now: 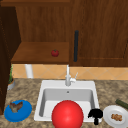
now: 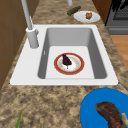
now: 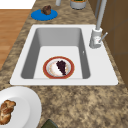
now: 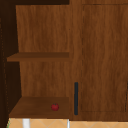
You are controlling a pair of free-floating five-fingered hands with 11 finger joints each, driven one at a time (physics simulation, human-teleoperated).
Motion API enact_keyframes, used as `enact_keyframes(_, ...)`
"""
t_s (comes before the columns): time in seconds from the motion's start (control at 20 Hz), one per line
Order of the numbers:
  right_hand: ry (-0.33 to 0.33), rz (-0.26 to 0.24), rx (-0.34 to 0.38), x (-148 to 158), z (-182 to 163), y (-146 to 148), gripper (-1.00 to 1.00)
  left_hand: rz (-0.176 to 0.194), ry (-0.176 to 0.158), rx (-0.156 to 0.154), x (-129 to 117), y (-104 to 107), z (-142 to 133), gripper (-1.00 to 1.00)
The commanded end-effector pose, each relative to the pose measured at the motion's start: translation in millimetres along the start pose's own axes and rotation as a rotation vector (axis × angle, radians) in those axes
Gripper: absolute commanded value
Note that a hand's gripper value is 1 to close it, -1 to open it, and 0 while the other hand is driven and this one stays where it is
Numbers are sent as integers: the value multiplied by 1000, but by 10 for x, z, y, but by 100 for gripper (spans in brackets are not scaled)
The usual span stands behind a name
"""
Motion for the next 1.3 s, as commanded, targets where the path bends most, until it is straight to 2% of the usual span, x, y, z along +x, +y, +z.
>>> enact_keyframes(0.0,0,0,0,0,0,0,0,38,-21,-46,32,216,-102,-100)
enact_keyframes(0.1,0,0,0,0,0,0,0,48,-13,-50,53,298,-177,-100)
enact_keyframes(0.15,0,0,0,0,0,0,0,59,22,-50,67,261,-214,-100)
enact_keyframes(0.2,0,0,0,0,0,0,0,54,36,-42,67,217,-191,-100)
enact_keyframes(0.25,0,0,0,0,0,0,0,52,31,-23,38,190,-110,-100)
enact_keyframes(0.3,0,0,0,0,0,0,0,21,21,-13,61,198,-118,-100)
enact_keyframes(0.35,0,0,0,0,0,0,0,16,15,-10,128,180,-97,-100)
enact_keyframes(0.4,0,0,0,0,0,0,0,14,-7,-11,179,181,-90,-100)
enact_keyframes(0.45,0,0,0,0,0,0,0,38,-43,-28,46,212,-232,-100)
enact_keyframes(0.5,0,0,0,0,0,0,0,12,-9,-25,166,263,-394,-100)
enact_keyframes(0.55,0,0,0,0,0,0,0,-6,17,-21,172,254,-445,-100)
enact_keyframes(0.75,0,0,0,0,0,0,0,-21,66,-10,201,229,-681,-100)
enact_keyframes(0.8,0,0,0,0,0,0,0,-36,76,-15,178,130,-713,-100)
enact_keyframes(0.9,0,0,0,0,0,0,0,-39,101,-7,185,83,-816,-100)
enact_keyframes(1.05,0,0,0,0,0,0,0,-64,139,3,142,39,-991,-100)
enact_keyframes(1.25,0,0,0,0,0,0,0,-64,195,2,101,-82,-1204,-100)
